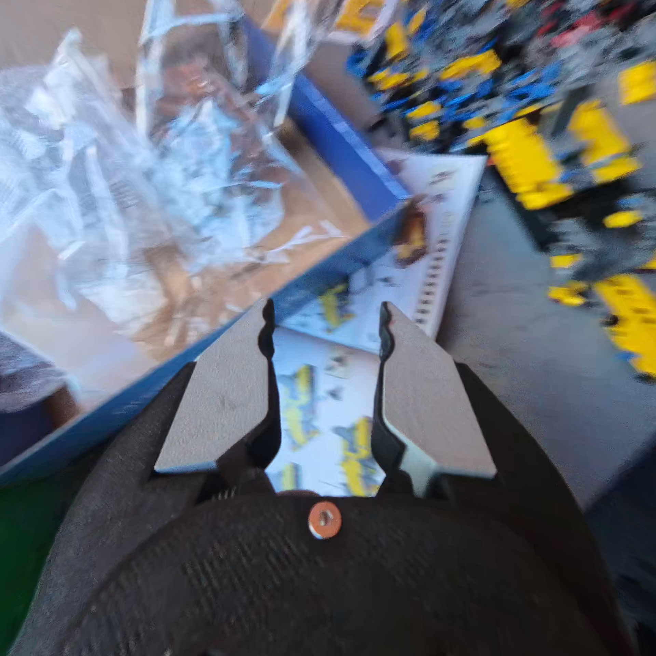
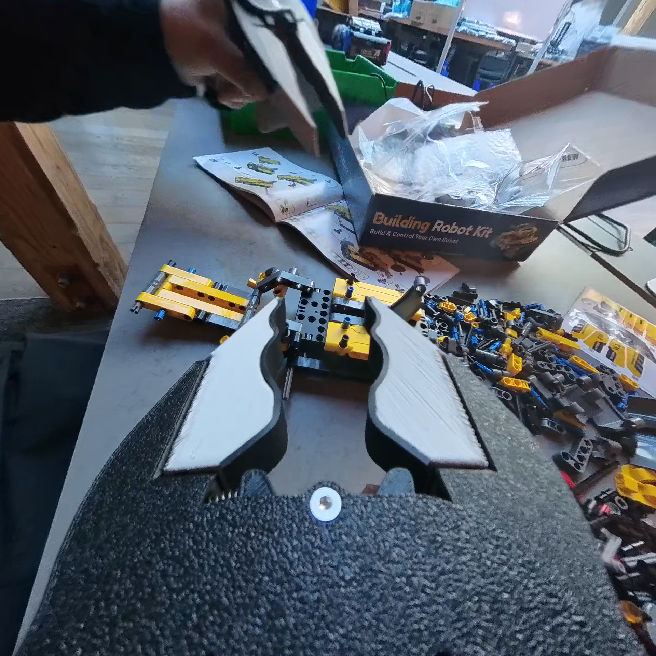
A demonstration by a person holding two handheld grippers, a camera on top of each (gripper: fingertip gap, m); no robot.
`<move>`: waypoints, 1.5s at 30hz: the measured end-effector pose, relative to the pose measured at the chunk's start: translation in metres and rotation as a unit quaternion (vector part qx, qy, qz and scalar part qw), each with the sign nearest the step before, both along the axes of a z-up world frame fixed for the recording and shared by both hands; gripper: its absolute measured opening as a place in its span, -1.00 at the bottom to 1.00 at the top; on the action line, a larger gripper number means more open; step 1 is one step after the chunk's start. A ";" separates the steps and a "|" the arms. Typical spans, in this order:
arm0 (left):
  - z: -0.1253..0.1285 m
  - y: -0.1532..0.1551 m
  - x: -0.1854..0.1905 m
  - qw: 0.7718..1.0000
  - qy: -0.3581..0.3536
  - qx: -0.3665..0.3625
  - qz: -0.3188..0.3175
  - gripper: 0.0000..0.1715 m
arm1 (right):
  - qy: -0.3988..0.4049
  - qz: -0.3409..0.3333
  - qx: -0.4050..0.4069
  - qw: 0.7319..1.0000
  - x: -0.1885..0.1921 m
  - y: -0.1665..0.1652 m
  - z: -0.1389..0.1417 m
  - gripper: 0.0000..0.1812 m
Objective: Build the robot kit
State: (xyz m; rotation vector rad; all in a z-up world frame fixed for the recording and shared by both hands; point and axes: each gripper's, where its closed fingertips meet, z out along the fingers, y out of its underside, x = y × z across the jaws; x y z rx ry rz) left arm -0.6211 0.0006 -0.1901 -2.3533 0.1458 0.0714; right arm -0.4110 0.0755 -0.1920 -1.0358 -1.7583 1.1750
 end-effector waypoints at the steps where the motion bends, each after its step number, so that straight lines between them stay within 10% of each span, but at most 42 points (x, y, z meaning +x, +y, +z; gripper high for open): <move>1: 0.002 -0.008 0.019 1.000 -0.018 0.006 -0.017 -0.33 | 0.002 -0.002 -0.001 1.000 0.000 0.001 0.002 -0.51; 9: -0.070 -0.056 0.039 0.993 -0.026 -0.108 -0.027 -0.23 | -0.013 0.004 0.000 1.000 -0.016 -0.014 0.029 -0.54; 19: -0.070 -0.057 0.036 0.997 -0.044 -0.056 -0.030 -0.68 | -0.102 -0.004 0.043 0.994 -0.091 -0.032 0.043 -0.38; 27: -0.071 -0.070 0.059 0.994 -0.042 -0.072 -0.073 -1.00 | -0.231 0.032 0.148 0.961 -0.170 -0.038 -0.004 -0.40; 34: -0.071 -0.080 0.072 0.990 -0.090 -0.064 -0.083 -1.00 | -0.277 0.038 0.214 0.936 -0.176 -0.026 -0.017 -0.98; 45: -0.068 -0.100 0.086 0.991 -0.084 -0.077 -0.075 -0.99 | -0.258 0.038 0.159 0.952 -0.087 -0.010 0.003 -0.61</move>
